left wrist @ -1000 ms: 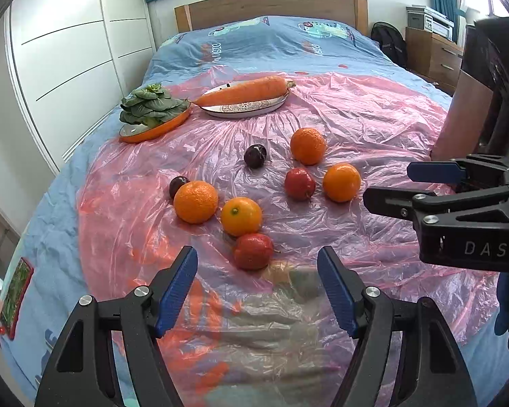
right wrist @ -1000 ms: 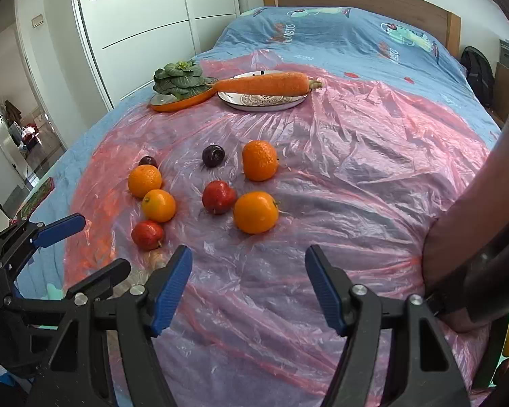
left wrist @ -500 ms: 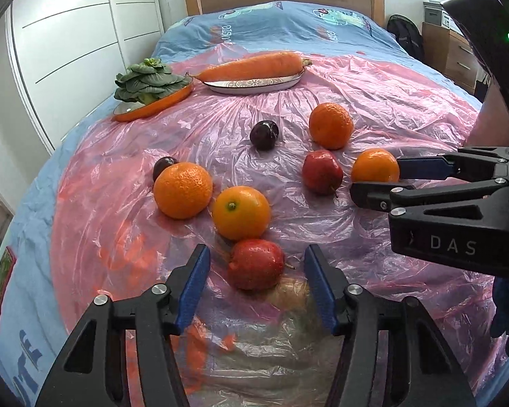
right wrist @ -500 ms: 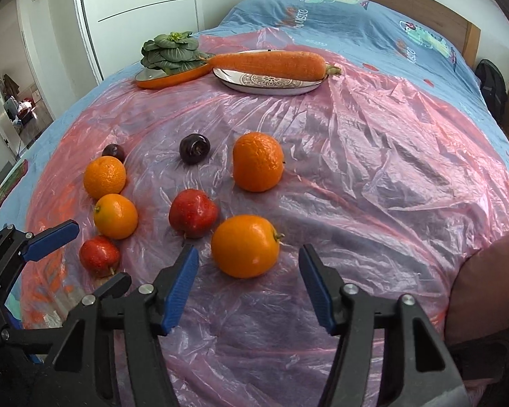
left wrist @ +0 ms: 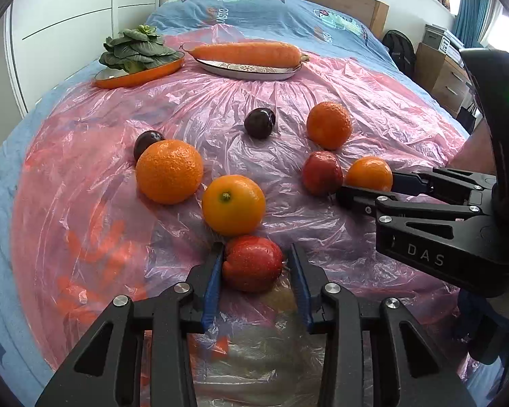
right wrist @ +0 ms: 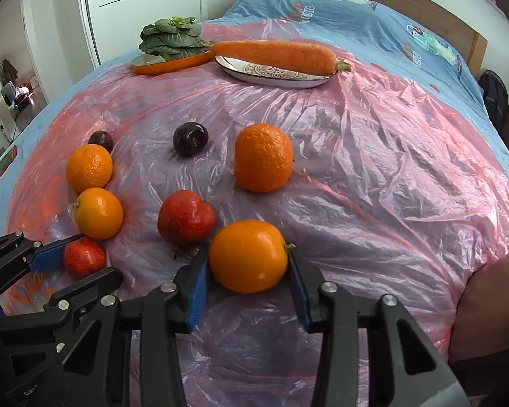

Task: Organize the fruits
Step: 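Grasp a red apple with the left tool while the right tool grasps an orange, then carry the red apple and orange over the green tray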

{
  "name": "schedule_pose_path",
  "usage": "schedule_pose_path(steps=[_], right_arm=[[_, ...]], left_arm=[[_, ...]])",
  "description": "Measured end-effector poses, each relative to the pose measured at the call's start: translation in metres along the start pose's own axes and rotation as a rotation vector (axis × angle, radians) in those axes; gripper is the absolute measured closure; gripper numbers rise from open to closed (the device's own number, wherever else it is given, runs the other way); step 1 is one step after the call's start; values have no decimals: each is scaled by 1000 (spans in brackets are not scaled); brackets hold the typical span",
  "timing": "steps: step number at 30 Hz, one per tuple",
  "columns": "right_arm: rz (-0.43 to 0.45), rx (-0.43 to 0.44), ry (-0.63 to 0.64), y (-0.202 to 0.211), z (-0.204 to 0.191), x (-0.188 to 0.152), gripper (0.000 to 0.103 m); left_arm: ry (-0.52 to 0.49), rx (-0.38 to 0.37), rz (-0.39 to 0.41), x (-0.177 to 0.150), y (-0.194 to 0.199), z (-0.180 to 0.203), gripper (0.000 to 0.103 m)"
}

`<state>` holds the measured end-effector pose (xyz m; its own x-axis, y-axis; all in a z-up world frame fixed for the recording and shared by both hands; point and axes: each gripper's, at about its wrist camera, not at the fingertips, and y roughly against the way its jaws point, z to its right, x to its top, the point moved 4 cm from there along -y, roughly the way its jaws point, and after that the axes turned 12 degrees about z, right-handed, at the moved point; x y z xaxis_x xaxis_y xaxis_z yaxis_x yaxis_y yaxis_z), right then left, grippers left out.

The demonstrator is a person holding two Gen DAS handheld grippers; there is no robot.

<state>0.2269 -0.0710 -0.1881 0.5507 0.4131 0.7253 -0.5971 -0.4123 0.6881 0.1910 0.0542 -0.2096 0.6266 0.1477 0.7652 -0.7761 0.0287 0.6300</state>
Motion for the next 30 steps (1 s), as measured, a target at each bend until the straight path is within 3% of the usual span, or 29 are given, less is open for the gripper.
schedule_pose_path(steps=[12,21,30], right_arm=[[50,64,-100,19,12,3,37],[71,88,-112,58,6,2,37],[77,100,-171,116,2,-21,37]], left_arm=[[149,-109,-10,7,8,-14,70],[118,-100,0,13,29,-6,70],[62,-112,-8,16,74,7,70]])
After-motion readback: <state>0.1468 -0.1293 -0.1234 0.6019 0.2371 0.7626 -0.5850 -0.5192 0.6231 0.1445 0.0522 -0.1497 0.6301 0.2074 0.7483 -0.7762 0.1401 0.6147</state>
